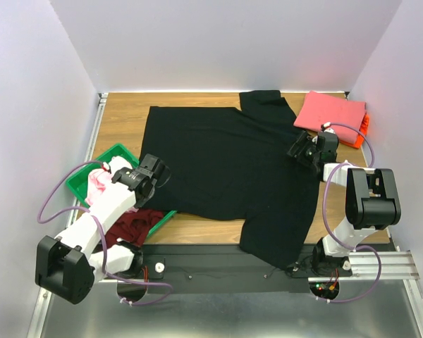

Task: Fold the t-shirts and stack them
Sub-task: Flatten the tshirt out

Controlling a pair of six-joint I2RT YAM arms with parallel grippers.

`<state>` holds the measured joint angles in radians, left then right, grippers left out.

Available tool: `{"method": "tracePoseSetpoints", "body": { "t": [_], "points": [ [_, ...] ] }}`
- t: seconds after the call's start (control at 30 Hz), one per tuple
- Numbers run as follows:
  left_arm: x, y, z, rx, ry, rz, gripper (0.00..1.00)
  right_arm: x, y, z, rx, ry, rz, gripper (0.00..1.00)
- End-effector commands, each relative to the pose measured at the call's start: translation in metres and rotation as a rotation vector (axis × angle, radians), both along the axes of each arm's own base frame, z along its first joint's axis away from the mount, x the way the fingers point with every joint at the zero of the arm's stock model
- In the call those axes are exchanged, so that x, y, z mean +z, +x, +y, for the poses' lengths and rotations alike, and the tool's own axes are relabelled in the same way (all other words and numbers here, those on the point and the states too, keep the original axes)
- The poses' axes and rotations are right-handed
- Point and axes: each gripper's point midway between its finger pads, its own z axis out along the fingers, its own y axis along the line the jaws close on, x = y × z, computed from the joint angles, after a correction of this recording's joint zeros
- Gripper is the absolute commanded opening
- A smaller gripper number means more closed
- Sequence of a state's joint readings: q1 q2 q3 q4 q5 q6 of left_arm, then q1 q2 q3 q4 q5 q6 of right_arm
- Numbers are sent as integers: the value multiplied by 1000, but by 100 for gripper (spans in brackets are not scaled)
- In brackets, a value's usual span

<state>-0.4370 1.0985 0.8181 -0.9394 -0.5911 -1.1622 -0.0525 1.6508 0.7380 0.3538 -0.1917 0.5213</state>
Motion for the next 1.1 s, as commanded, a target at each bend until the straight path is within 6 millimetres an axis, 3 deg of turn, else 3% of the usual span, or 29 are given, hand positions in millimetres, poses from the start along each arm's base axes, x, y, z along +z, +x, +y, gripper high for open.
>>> {"method": "tracePoseSetpoints", "body": {
  "t": [0.0,0.03,0.33,0.73,1.07],
  "points": [
    [5,3,5,-3,29,-9,16,17,10,-6,-15,-6,-76,82],
    [5,3,4,-8,28,-9,9,16,10,-5,-14,-4,-72,82],
    [21,19,-11,-130,-26,-89,0,16,9,-7,-15,-8,-73,82],
    [95,49,-31,-290,-128,-480,0,20,9,-6,-10,-11,-87,82],
    [93,80,-68,-415,-238,-669,0,30,5,-1,12,4,-114,82]
  ]
}}
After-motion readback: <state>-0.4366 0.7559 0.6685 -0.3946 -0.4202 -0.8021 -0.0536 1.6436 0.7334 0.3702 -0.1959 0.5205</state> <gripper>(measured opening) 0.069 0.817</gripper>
